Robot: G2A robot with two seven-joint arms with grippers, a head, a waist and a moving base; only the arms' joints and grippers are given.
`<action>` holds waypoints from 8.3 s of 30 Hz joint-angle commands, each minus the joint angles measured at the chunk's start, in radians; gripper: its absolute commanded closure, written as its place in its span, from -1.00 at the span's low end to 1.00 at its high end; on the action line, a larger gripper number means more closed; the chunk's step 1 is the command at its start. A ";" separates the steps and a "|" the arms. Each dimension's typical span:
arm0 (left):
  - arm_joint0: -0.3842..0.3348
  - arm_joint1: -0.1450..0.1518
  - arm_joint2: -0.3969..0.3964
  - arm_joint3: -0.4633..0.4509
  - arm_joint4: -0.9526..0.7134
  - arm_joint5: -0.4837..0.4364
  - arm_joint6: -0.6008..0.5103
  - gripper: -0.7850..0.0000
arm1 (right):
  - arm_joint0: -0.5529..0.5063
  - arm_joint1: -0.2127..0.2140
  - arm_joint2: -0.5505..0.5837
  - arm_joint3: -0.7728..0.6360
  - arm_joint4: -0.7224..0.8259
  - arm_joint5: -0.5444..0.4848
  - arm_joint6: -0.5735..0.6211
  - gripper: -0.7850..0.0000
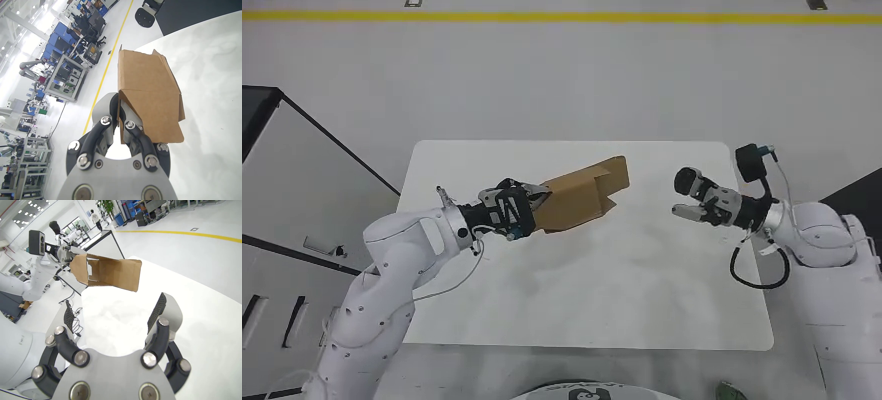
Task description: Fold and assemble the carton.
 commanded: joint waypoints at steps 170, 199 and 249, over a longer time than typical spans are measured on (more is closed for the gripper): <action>0.117 0.083 -0.239 -0.042 -0.329 -0.009 0.005 -1.00 | 0.297 -0.082 -0.476 0.248 1.110 0.438 0.438 1.00; 0.117 0.083 -0.239 -0.042 -0.329 -0.009 0.005 -1.00 | 0.238 -0.122 -0.534 0.331 1.233 0.522 0.480 1.00; 0.026 0.119 -0.166 -0.256 -1.031 0.067 -0.832 1.00 | 0.235 -0.132 -0.516 0.416 1.175 0.513 0.480 1.00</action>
